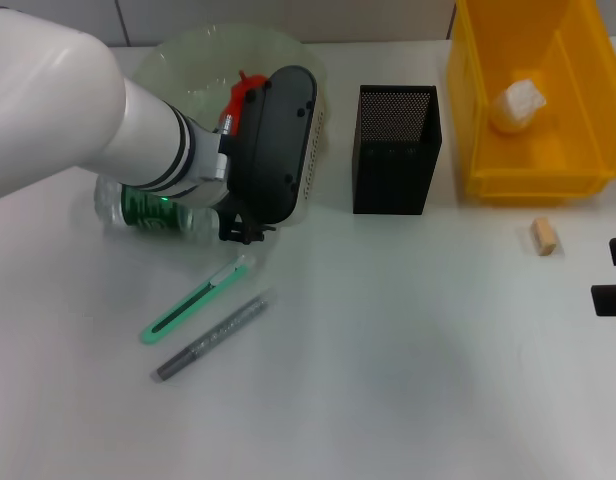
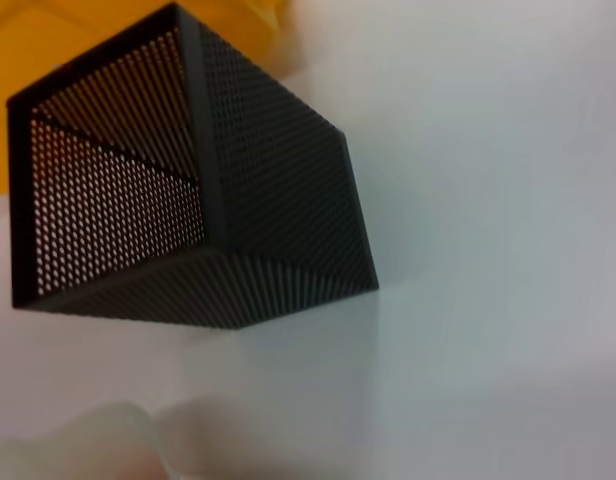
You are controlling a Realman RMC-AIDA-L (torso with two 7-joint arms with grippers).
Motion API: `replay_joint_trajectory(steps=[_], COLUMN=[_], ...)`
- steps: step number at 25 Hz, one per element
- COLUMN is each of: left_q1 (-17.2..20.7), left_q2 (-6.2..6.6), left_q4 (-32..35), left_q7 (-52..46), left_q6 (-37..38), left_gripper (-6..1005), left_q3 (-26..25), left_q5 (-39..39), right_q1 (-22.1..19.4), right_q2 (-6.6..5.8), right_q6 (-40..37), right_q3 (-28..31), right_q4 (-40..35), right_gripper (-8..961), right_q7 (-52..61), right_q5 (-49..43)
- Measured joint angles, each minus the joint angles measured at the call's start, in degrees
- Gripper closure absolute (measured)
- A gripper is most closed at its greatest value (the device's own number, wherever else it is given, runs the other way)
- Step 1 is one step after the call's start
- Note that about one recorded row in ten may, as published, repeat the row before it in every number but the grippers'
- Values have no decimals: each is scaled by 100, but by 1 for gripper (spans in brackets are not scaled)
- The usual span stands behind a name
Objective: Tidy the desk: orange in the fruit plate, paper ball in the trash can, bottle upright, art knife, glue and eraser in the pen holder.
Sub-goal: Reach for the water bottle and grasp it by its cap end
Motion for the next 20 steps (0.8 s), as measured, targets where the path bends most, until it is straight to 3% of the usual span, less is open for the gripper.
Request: replay_joint_trajectory(steps=[6,20], left_q1=[-5,150], left_q2=[0,0], left_q4=[-77,166], left_q7=[-57,-236], left_q6=[-80,-353], left_gripper=[544,582], left_q3=[68,182], left_q5=[86,125], right_q1=[33,52], right_q2=[0,0], right_q6=[-5,-3], right_q3=[-33,-24], right_q4=[7,37], right_gripper=[196,196], right_q7=[0,-3], right_q5=[4,-17])
